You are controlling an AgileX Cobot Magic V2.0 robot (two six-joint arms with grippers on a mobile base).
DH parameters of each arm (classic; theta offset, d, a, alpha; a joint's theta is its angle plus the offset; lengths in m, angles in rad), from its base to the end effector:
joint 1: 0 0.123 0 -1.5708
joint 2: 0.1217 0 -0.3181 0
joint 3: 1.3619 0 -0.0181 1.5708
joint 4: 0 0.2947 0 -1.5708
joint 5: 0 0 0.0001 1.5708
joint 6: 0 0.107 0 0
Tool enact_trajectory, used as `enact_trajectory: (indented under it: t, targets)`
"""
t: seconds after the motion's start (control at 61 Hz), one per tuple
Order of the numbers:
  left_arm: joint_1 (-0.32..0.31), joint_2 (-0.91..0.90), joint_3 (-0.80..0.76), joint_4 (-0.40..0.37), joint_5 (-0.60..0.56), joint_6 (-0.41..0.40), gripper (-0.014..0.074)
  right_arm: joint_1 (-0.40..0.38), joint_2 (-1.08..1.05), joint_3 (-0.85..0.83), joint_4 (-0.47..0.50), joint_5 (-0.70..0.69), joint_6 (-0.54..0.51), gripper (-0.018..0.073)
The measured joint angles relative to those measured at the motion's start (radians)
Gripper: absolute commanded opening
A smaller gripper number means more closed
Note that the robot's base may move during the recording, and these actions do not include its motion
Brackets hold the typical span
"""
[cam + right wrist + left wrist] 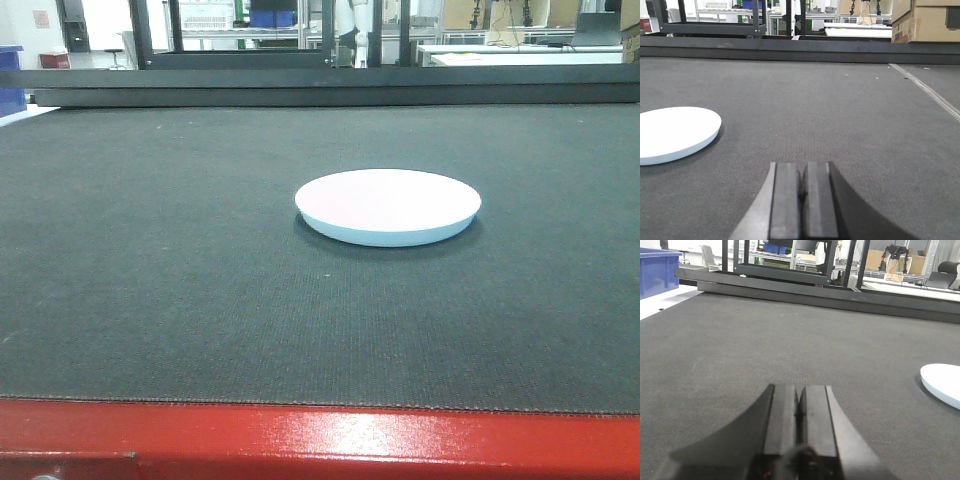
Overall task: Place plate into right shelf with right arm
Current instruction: 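Move the right gripper above the white plate on the table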
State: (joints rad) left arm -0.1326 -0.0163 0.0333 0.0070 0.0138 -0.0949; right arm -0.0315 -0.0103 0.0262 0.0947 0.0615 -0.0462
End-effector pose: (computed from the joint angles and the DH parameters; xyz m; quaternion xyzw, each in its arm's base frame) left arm 0.0825 -0.0110 0.2011 0.0153 0.6867 -0.0799 0.7224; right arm 0.0835 -0.0020 0.1984 0.0260 0.7031 0.0080 0.7106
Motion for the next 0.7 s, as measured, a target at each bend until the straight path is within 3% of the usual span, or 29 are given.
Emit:
enact_trajectory:
  t: [0.705]
  targets:
    - [0.000,0.000,0.000,0.000,0.000,0.000,-0.0047,0.000,0.000,0.000,0.000,-0.016,0.000,0.0025]
